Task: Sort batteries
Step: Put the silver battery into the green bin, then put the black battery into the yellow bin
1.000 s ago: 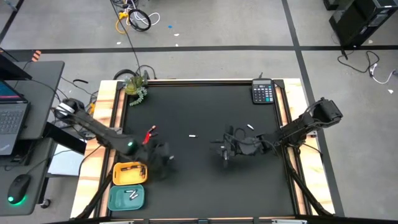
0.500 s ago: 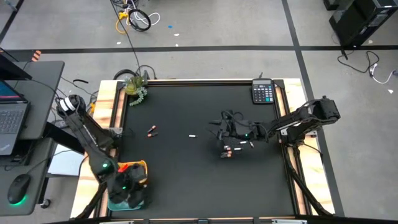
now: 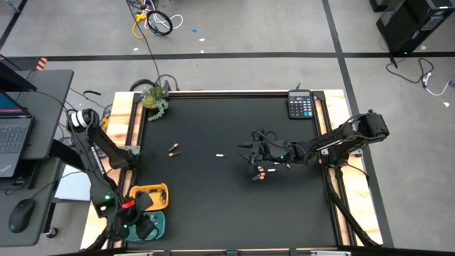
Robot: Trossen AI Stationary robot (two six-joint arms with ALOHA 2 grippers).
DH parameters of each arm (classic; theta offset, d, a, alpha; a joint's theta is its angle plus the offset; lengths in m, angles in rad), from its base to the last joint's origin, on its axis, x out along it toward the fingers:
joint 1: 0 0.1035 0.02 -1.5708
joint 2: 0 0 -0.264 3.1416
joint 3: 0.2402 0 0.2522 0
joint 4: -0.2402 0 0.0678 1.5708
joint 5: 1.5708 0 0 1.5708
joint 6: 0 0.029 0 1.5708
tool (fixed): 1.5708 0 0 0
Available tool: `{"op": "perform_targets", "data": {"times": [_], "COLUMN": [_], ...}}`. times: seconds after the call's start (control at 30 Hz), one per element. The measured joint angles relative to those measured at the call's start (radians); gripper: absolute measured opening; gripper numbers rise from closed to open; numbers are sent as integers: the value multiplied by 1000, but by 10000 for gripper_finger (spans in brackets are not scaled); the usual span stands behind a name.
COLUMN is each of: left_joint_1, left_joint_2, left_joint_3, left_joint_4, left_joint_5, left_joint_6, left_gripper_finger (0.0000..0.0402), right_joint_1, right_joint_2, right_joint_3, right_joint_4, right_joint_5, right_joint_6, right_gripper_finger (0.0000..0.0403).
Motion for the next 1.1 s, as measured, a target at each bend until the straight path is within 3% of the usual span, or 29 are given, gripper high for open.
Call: {"op": "perform_targets", "data": {"times": [0.27,0.4,0.83,0.97,1.1], "left_joint_1": [23,76,435,524,596], "left_joint_2": [-3,-5,-6,-6,0], "left_joint_3": [0,15,20,20,20], "left_joint_4": [6,-6,2,141,369], "left_joint_5": [37,27,-101,-195,-214], "left_joint_6": [-31,32,608,921,1275], "left_gripper_finger": [96,96,96,96,97], "right_joint_1": [15,14,59,76,119], "right_joint_2": [0,0,0,0,0], "right_joint_3": [0,0,0,0,0], "right_joint_4": [-6,-2,-4,-26,-57], "right_joint_5": [0,-28,-69,-69,-56], "right_joint_6": [-10,-9,79,148,162], "right_gripper_finger": [138,137,132,125,117]}}
